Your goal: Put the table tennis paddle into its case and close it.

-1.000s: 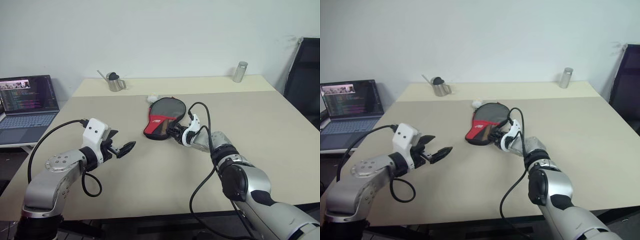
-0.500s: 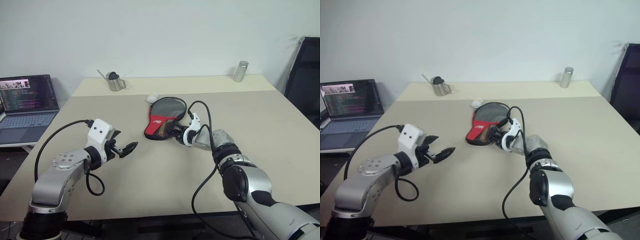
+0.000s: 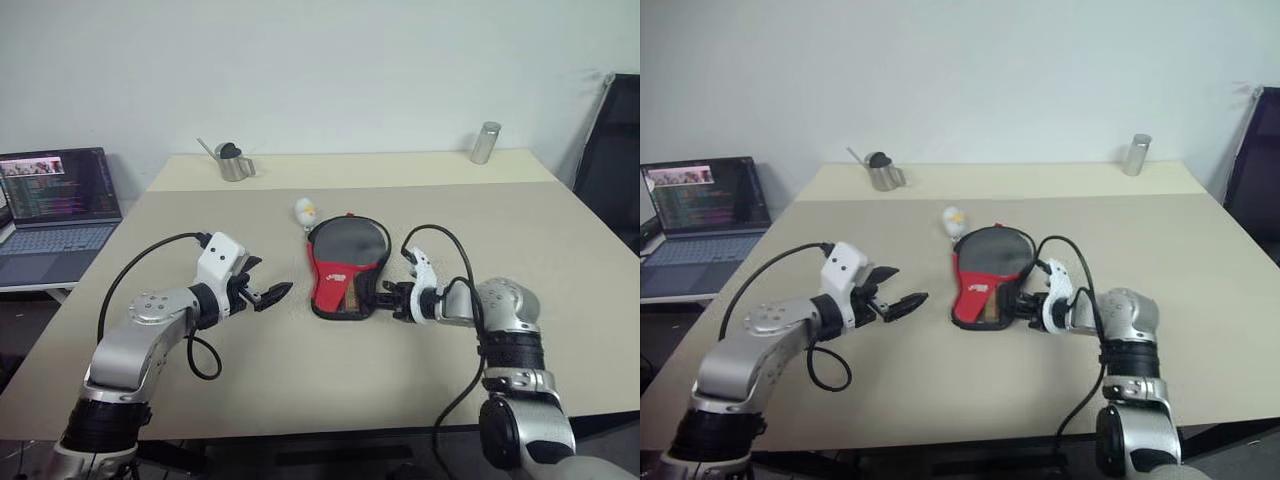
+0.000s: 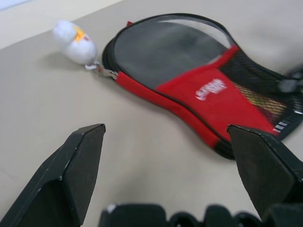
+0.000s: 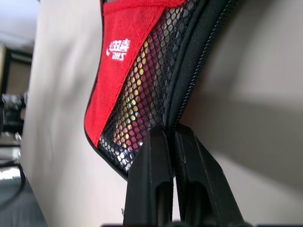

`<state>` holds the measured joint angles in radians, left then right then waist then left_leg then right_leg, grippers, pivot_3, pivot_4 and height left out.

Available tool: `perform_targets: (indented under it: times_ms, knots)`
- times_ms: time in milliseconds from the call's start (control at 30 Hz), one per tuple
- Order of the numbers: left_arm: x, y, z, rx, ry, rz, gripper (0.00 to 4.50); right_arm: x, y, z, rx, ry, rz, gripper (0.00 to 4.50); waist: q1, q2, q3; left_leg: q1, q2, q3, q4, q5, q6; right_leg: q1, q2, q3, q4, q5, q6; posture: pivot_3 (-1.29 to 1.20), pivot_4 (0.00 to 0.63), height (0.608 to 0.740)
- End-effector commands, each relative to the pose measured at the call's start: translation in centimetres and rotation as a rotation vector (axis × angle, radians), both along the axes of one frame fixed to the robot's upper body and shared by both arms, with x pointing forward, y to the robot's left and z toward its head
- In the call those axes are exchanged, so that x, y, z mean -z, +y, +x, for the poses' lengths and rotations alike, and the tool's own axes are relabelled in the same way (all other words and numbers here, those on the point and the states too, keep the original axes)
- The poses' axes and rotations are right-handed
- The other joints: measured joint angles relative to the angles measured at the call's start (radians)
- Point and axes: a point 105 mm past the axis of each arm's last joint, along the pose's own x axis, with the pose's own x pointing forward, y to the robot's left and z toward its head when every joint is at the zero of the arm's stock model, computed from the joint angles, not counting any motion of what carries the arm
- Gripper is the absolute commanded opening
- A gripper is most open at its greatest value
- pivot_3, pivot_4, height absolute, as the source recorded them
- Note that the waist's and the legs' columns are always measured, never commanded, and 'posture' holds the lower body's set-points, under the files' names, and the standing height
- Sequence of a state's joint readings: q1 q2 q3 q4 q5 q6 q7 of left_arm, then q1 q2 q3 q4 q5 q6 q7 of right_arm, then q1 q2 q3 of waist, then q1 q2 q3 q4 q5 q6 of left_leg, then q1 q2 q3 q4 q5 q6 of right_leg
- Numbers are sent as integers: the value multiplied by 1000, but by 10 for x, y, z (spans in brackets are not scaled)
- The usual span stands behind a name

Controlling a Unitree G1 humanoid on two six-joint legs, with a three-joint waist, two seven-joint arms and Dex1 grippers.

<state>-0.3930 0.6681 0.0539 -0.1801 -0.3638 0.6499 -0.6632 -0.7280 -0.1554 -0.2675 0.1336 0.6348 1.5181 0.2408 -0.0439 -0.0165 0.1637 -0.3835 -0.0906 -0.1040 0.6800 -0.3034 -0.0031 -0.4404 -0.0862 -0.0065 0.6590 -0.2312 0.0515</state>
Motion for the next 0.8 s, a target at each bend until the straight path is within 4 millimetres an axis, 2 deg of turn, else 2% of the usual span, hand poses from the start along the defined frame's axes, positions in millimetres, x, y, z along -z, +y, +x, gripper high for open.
perform_targets:
  times_ms: [33,400,600,800]
  knots:
    - [-9,-7,5,38,-42,6,4500,-10,2,-29,-140,-53,-15,37,5,0,0,0,0,0,0,0,0,0,0,0,0,0,0,0,150,740]
    - [-10,-20,17,113,-30,23,4500,3,-22,-98,-341,-51,-70,37,13,0,0,0,0,0,0,0,1,2,0,-1,-2,0,0,0,150,740]
    - [-10,-23,20,130,-26,32,4500,2,-24,-112,-379,-45,-64,37,13,-1,0,1,0,0,0,0,1,2,0,-1,-1,0,0,0,150,740]
    - [-11,-26,23,141,-29,37,4500,1,-23,-112,-373,-51,-64,37,15,-1,0,1,-1,0,0,1,1,3,0,-1,-1,0,0,0,150,740]
